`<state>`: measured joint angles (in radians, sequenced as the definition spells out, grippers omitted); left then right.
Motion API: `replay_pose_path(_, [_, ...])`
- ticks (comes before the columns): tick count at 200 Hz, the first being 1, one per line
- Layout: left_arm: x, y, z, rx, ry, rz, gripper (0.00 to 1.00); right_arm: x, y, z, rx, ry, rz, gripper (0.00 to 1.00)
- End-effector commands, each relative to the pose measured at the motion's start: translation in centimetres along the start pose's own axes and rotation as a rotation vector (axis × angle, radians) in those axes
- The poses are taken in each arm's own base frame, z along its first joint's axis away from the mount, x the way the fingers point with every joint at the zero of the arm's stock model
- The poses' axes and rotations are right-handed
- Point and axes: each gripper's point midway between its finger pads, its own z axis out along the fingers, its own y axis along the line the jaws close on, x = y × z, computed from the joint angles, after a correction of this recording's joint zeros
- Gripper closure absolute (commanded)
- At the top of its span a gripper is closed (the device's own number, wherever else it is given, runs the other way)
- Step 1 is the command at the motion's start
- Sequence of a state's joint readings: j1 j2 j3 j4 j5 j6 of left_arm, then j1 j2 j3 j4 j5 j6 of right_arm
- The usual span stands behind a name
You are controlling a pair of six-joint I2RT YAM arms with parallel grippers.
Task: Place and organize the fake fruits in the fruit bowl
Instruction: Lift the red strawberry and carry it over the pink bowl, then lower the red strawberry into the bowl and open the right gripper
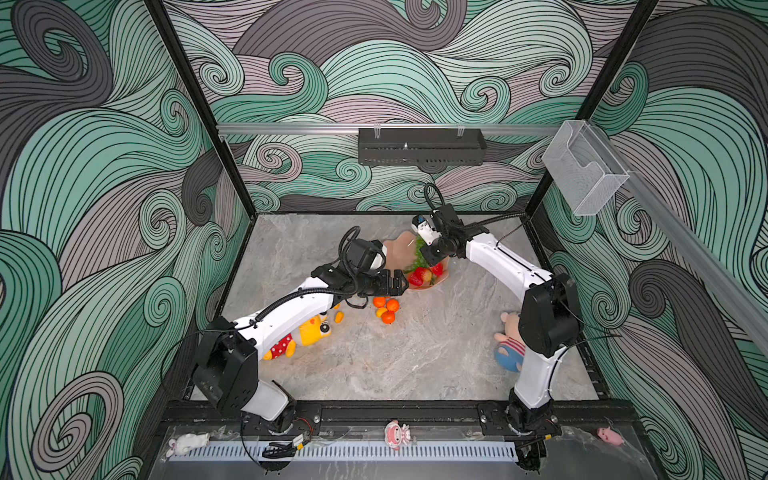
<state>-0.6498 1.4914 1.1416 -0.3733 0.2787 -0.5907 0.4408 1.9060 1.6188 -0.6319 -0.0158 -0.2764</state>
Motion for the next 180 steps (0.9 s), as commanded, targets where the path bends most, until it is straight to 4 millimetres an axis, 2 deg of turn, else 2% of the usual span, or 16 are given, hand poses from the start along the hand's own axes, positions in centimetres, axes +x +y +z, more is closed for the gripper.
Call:
replay_pose_path(1, [-1.3,-0.9,-0.2,0.006,-0.032,0.036,0.01,0.6,-0.6,1.4,0.009,0.041,-0.015,1.0])
replay_pose_path(81, [-1.1,-0.5,0.3,-0.013,-0.017,0.04,0.01,0.8,-1.3,4.4,-0.013,0.073,-0.012,1.0])
replay_pose_path(99, [-1.1,-0.4,0.4,-0.015,-0.014,0.04,0.01,0.9,-1.2,4.7,-0.026,0.076,-0.005,0.93])
replay_pose_path(151, [-1.1,-0.3,0.1,-0.023,-0.016,0.041,0.01,0.3,-1.1,4.1,-0.042,0.053,0.007,0.76])
replay_pose_path(180, [-1.2,-0.4,-0.6,-0.029,-0.028,0.05,0.01,-0.8,-1.1,2.8,-0.048,0.013,0.019,0.72])
